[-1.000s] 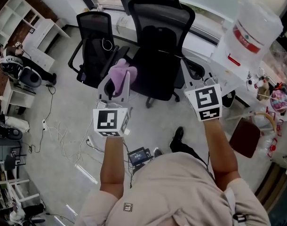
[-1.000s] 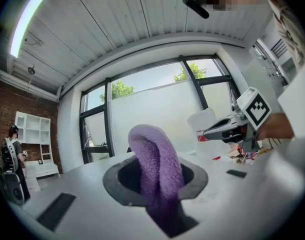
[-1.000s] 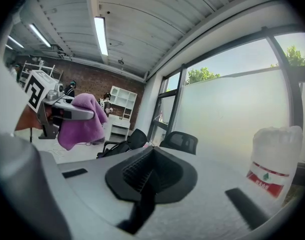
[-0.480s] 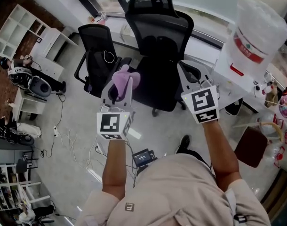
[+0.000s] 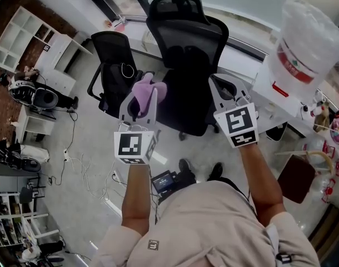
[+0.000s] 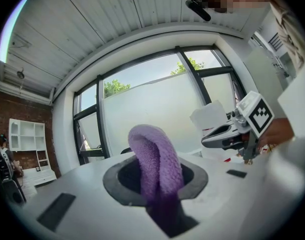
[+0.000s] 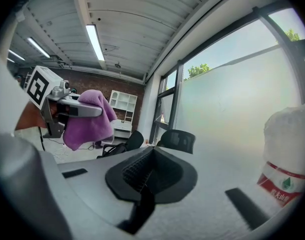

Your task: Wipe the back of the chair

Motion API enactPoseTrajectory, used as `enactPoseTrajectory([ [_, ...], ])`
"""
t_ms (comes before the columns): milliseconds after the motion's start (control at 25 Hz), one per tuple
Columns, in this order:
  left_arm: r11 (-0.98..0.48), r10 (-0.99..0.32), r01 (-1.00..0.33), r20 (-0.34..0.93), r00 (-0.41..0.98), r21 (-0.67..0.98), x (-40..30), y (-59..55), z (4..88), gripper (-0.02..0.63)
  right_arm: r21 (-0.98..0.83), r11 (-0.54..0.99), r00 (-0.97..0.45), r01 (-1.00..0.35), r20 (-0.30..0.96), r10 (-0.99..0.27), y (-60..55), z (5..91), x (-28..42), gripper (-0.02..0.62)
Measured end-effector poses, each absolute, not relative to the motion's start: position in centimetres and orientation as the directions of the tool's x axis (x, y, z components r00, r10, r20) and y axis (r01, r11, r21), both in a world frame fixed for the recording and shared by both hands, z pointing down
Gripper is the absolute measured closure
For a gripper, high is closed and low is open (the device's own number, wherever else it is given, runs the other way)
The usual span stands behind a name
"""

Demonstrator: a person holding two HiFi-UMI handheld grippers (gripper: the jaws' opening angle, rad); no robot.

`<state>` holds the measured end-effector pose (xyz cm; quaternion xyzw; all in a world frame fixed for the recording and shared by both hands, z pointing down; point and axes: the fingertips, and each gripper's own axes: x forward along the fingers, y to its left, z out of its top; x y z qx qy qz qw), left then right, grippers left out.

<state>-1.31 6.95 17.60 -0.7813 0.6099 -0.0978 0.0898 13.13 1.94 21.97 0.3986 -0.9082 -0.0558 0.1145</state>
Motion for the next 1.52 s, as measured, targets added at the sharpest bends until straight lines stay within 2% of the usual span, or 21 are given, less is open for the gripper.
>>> enactPoseTrajectory([
  [1200,-0.392,-0.918,-0.906,0.001,0.397,-0.157,-15.3,-13.9,20.5,0.515,0.286,0.489,-0.436,-0.824,0.231,-0.87,-13.5,22.6,2.9,0.6],
  [1520,-0.369,-0.929,-0.92,0.036,0.368,-0.134,-18.1,-20.0,24.3,0.515,0.291,0.47,-0.406,-0.833,0.255,-0.878,-18.3,24.6,1.1,0.6],
])
